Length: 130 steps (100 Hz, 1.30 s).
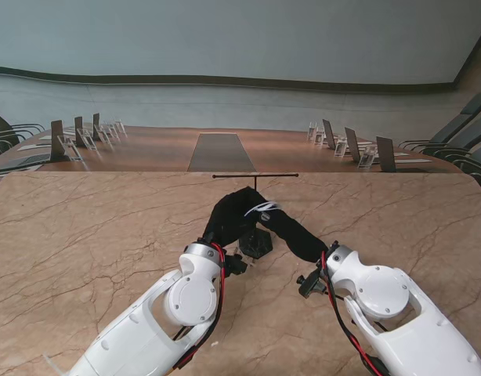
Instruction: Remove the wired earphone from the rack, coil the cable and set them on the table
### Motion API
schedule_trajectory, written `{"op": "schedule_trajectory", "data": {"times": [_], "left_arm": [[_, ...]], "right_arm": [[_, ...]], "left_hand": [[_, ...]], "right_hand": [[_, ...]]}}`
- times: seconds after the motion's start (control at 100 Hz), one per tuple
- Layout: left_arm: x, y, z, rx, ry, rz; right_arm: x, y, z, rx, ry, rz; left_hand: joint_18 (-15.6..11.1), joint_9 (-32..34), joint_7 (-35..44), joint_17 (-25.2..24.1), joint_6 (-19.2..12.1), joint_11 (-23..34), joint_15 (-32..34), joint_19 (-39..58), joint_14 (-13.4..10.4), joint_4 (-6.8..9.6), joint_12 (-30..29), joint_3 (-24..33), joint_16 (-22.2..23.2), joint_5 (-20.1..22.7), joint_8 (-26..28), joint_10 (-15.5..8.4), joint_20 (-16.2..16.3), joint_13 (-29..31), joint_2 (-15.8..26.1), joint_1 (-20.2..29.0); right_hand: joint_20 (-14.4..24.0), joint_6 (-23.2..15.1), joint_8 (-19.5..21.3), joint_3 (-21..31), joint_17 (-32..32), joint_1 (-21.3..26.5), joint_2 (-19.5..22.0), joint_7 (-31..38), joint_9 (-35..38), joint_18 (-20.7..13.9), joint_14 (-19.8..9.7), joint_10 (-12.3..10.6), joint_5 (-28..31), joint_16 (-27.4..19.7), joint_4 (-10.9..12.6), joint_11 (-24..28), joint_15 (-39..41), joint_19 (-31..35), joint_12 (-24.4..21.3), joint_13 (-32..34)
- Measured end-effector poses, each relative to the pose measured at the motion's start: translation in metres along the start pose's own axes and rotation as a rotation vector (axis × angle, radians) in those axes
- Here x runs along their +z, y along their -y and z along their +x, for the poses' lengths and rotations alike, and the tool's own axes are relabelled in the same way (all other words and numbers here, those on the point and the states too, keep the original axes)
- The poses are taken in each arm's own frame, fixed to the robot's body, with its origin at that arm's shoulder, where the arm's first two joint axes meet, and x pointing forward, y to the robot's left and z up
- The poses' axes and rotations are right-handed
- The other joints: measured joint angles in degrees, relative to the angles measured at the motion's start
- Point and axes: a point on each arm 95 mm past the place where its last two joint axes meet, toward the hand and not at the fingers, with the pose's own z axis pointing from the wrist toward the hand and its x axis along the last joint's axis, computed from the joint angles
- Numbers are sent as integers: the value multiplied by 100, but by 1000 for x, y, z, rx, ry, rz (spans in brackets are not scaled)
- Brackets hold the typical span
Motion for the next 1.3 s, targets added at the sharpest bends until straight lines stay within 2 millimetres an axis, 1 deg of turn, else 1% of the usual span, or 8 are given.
{"op": "schedule_trajectory", "data": {"times": [0.26, 0.53, 0.71, 0.81, 1.14, 1.21, 1.26, 1.3], "left_arm": [[-2, 2, 4, 7, -3, 51], [-1, 3, 5, -6, -1, 81], [-1, 2, 5, -3, -11, 21], [-1, 1, 3, 7, -14, -20], [7, 6, 4, 37, -13, -38], [9, 7, 4, 56, -17, -35], [9, 6, 3, 79, -19, -35], [9, 4, 3, 95, -19, -37]], "right_arm": [[-6, 6, 2, -4, 3, -13], [-13, 5, 3, -10, -10, -32], [-16, 4, 1, -11, -17, -43], [-12, 2, -2, -6, -19, -32], [5, -13, 3, -16, -49, -1], [8, -14, 4, -10, -56, 2], [10, -14, 6, 1, -63, 2], [12, -14, 7, 16, -71, -9]], "left_hand": [[6, 4, -88, 7, -338, 14, 6, 0, 9, -27, 91, -30, 0, 125, 598, -71, 0, 0, -312, 2], [7, 1, -88, -27, -643, 13, 8, 0, 10, -109, 141, -679, 0, 104, 816, -135, 0, 0, -433, 118], [7, 1, -75, -67, -631, 13, 4, 0, 10, -110, 142, -563, 0, -31, 851, -138, 0, -1, -223, 142], [7, -4, -69, -113, -337, -8, -47, -13, 10, -45, 142, -274, 0, -159, 808, -141, 0, -9, -149, 192], [-6, -103, 82, -405, -320, -50, -180, -174, 7, -28, 83, 120, 0, -474, 537, -133, -96, -287, -170, 501], [-6, -103, 227, -405, -319, -51, -180, -175, 7, -26, 83, 182, 0, -474, 511, -133, -97, -287, -212, 504], [-7, -106, 296, -405, -312, -41, -180, -175, 7, -26, 83, 216, 0, -474, 472, -135, -97, -287, -238, 504], [-7, -116, 298, -405, -312, 3, -180, -175, 7, -25, 83, 249, 0, -470, 472, -146, -97, -287, -256, 504]], "right_hand": [[-69, -103, -194, 0, 61, -1, 1, 7, 62, -259, -282, -329, 30, -2, 0, 229, 0, -111, -45, 16], [-172, 297, -194, 0, 68, -2, 1, 221, 139, -291, -316, -390, 122, -2, 0, 229, 0, -141, -26, 19], [-185, 395, -255, 0, 68, -2, 1, 304, 249, -183, -241, -424, 186, -2, 0, 244, 0, -145, -11, 20], [-185, 281, -345, 0, 68, -2, 1, 305, 252, -96, -143, -278, 189, -2, 0, 290, 0, -145, 0, 21], [-185, 285, -434, 0, 66, -2, 1, 139, 251, 239, 328, 376, 179, -3, 0, 142, 0, -146, 5, 23], [-152, 333, 189, 7, 60, 85, 1, 84, 184, 333, 452, 548, 30, -3, 0, 23, 0, -146, 5, 23], [-40, 412, 1108, 17, 3, 235, -65, 137, 65, 422, 576, 720, -64, -31, 0, -83, -15, -74, 5, -14], [122, 474, 1697, 54, -57, 361, -137, 697, 49, 521, 708, 841, -126, 57, 0, -110, -67, 42, 10, -46]]}}
